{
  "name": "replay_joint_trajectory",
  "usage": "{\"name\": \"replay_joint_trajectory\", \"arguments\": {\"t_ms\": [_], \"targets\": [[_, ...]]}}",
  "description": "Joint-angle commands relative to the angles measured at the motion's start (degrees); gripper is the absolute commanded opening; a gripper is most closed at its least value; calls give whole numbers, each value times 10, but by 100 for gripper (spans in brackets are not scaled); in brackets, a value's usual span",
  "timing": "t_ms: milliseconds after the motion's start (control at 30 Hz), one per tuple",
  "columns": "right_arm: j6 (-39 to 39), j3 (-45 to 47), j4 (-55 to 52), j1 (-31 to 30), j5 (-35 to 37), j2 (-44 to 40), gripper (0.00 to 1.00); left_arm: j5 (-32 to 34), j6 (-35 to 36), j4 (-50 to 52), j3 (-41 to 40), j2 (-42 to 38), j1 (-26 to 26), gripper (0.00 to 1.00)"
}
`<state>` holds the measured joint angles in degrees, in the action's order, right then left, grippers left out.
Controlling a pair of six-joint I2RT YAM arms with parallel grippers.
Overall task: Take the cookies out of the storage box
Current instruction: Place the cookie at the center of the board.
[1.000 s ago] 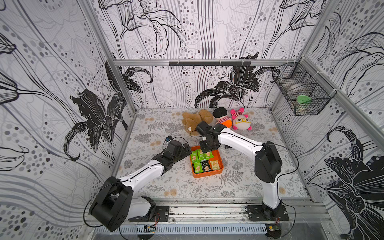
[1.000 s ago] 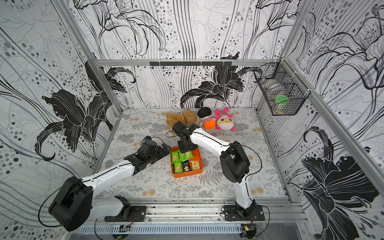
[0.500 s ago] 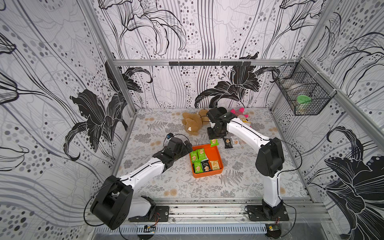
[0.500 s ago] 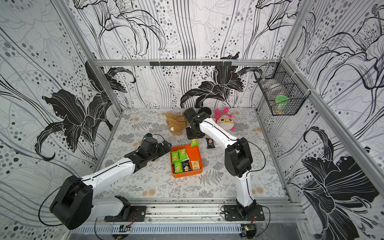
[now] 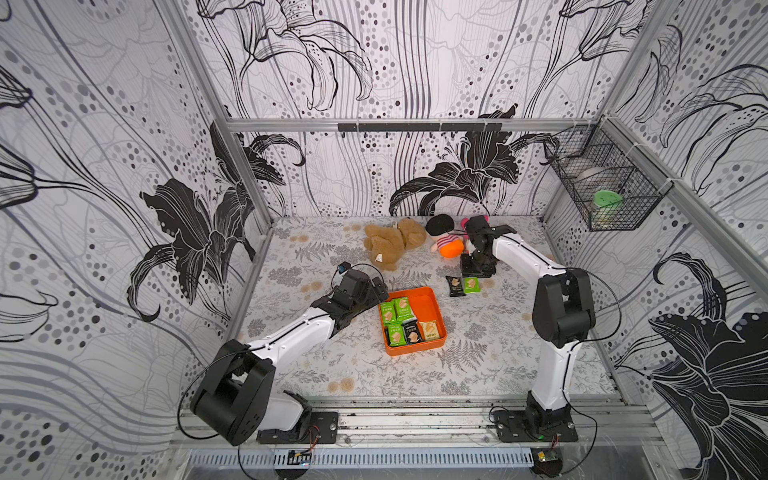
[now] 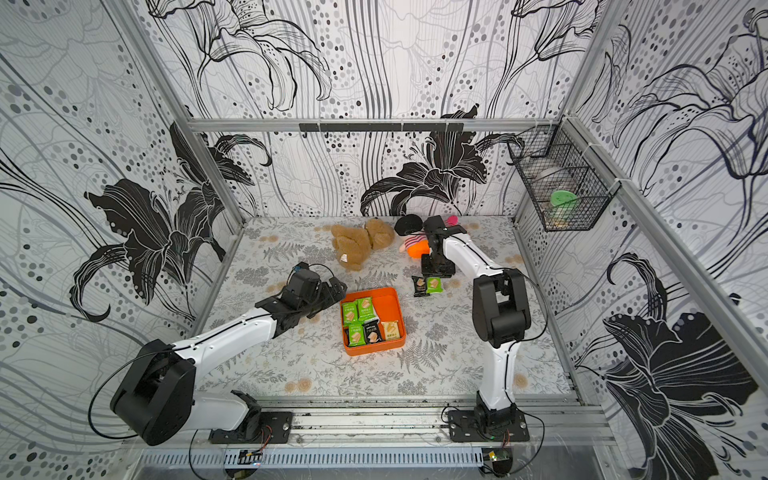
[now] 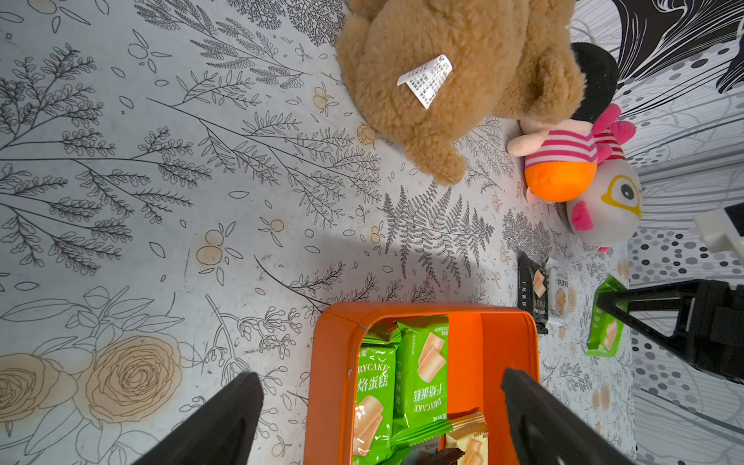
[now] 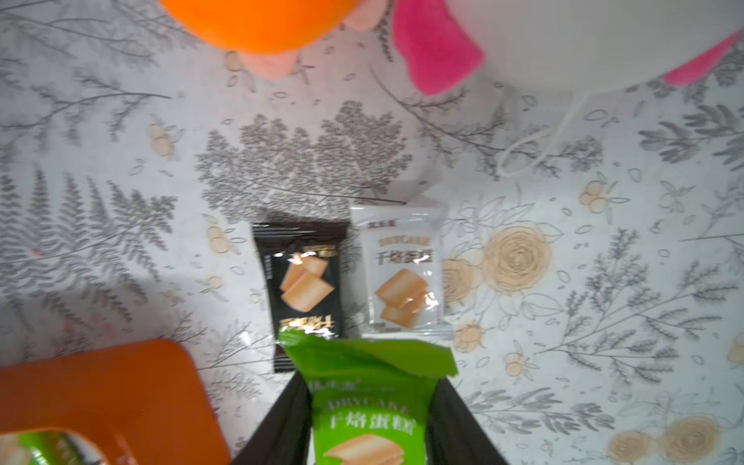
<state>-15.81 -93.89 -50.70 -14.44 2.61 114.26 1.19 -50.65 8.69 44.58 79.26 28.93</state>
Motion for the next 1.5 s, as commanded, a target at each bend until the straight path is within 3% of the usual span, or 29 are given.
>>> {"name": "replay_joint_trajectory", "arguments": {"t_ms": [0,467,900,1267,1467], "targets": [[37,18,12,23,11,-17,46,-7,10,-5,16,13,6,97],[78,-42,13,91,12,70,46,4,8,6,23,14,6,97],[90,-62,19,92,4,108,49,15,3,15,24,5,5,97],[86,-86,2,92,3,86,60,14,8,20,37,7,6,97],[56,-64,5,85,-59,32,60,12,11,22,34,4,7,97]]}}
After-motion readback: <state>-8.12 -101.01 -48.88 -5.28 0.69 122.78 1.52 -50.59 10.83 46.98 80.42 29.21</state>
